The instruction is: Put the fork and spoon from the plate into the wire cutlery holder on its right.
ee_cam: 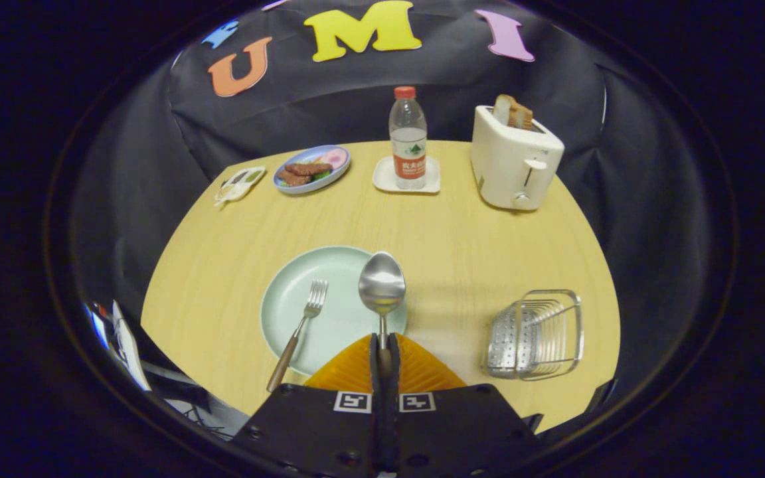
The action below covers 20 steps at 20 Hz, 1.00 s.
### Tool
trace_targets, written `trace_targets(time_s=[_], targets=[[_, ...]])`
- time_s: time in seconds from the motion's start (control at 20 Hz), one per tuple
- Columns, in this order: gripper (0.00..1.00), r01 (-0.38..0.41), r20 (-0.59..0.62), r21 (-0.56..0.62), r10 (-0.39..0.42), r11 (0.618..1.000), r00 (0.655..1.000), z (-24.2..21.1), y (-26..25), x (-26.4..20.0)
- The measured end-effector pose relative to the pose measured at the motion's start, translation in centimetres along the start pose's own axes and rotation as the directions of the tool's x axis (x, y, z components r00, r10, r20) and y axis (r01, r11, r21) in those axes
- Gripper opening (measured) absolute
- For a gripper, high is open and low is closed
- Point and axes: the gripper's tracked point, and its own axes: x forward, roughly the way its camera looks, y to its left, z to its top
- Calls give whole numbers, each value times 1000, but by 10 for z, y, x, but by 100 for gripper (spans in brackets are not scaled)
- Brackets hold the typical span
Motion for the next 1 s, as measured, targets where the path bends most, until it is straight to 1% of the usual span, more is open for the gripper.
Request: trace_targets(time_s=[0.1, 0.2, 0.4, 0.55, 0.7, 0.85, 0.9, 1.0], targets=[[1, 15, -5, 21, -15, 1000, 1000, 9, -30, -29], [1, 51, -35, 46, -49, 998, 998, 13, -68, -51], [0, 110, -133, 88, -98, 990, 986, -2, -120, -75], [1, 120, -204, 69, -104, 990, 973, -20, -131, -71], [0, 91, -267, 86, -65, 992, 962, -33, -128, -63], [0, 90, -299, 113, -52, 990, 953, -35, -131, -53], [2, 92, -304, 123, -51, 988, 951, -35, -133, -49], [2, 98, -305, 146, -50, 984, 951, -34, -138, -44]])
